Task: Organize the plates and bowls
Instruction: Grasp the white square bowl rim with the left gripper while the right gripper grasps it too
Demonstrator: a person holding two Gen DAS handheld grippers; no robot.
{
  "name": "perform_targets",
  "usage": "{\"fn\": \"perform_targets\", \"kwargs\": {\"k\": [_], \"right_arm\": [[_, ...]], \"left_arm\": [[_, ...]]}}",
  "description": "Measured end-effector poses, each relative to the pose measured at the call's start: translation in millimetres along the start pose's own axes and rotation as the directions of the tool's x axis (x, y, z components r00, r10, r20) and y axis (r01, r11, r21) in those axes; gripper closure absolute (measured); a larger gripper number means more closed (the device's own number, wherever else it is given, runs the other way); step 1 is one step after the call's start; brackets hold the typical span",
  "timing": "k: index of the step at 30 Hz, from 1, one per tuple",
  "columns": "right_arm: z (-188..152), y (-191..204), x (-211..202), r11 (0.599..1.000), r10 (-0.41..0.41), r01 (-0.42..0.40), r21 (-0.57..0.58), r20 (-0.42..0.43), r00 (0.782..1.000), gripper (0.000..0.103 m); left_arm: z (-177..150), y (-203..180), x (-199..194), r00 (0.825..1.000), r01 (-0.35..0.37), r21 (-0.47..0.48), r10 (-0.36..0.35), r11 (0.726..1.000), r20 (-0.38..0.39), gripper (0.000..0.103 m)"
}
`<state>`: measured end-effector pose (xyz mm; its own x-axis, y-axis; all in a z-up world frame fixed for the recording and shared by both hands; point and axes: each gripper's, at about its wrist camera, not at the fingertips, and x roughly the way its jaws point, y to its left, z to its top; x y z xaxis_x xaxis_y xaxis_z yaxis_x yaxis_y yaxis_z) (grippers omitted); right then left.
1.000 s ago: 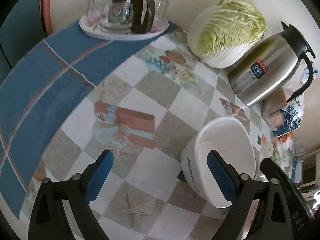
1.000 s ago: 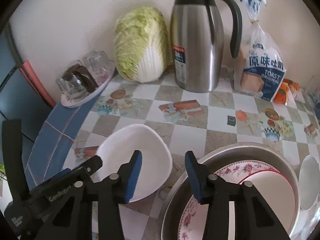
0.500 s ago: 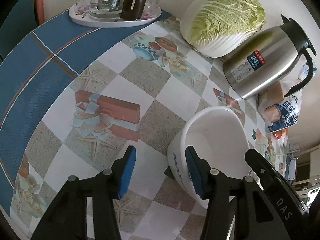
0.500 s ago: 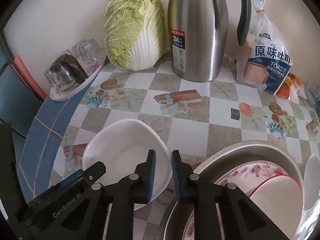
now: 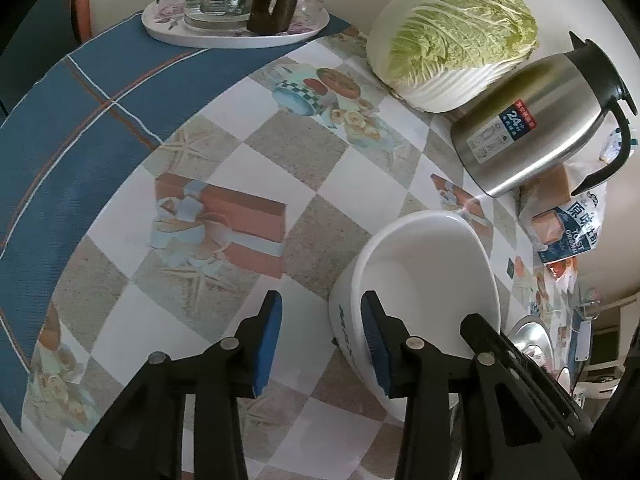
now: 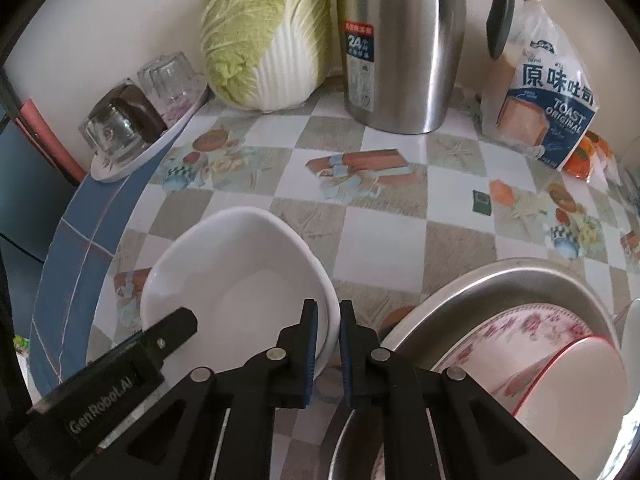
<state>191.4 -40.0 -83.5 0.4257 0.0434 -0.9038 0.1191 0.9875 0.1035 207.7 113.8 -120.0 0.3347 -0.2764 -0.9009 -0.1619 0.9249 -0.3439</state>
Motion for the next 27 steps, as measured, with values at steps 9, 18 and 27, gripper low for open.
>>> {"fn": "perform_targets", "kwargs": {"k": [9,18,27], "right_arm": [[-4.0,19.6,0.8,0.998,0.010,-0.011,-0.066,-0.014,1.000,0.092],[-9.6,29.4,-2.3,0.996,0.024,-0.025,-0.080,-0.015,1.000,0.091],[-15.1,35.7,-41.2,0.994,0.056,-0.049,-0.100,0.068,0.996,0.091]], "left_arm": [[-1.1,13.5,6.6,1.000,0.005,-0.047,-0.006,0.999,-0.024,0.077],[-2.6,22.4,1.0,0.999,0.026,-0.065,-0.028,0.998,-0.041,0.087],[-2.2,16.3,-45.1,0.997,0.068,-0.018,-0.067,0.998,0.040,0.087]]}}
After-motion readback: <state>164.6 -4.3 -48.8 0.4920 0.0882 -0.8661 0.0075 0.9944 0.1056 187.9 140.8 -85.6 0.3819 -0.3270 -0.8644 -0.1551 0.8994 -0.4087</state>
